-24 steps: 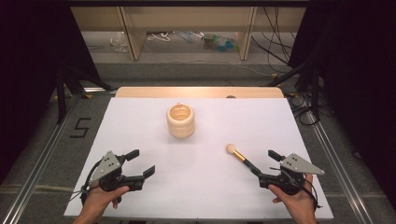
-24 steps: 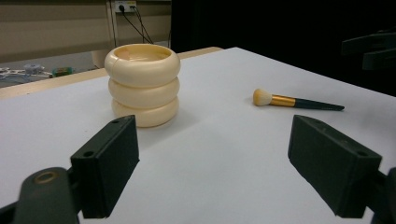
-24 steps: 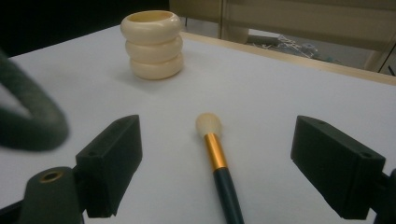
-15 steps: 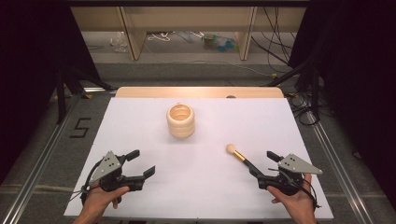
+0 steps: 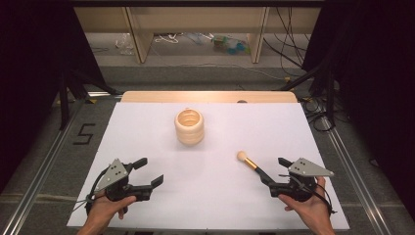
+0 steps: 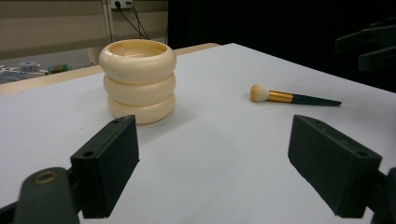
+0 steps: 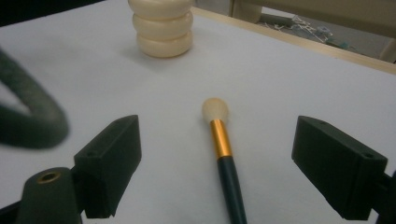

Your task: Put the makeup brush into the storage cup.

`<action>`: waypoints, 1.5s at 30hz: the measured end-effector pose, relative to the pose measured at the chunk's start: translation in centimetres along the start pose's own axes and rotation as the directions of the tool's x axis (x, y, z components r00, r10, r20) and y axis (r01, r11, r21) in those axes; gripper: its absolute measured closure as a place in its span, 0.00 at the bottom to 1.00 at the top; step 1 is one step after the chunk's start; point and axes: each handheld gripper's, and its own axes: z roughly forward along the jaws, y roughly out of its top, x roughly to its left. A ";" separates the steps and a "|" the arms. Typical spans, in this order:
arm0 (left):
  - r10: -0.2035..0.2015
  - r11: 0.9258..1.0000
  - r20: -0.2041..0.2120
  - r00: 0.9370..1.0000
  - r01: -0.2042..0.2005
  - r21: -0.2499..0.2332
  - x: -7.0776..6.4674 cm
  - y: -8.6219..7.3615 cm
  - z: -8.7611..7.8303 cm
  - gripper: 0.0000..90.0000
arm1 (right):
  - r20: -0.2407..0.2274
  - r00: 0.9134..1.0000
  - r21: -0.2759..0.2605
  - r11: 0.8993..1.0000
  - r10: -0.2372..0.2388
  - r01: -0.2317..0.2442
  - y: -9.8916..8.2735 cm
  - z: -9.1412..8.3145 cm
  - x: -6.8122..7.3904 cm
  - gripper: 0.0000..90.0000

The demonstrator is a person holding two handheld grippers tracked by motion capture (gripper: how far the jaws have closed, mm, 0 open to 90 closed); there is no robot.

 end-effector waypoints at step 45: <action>0.019 0.999 0.012 1.000 -0.019 0.029 0.1 -0.2 0.3 0.18 | -0.192 0.972 0.656 0.718 -0.138 0.232 4.0 9.9 -2.6 0.46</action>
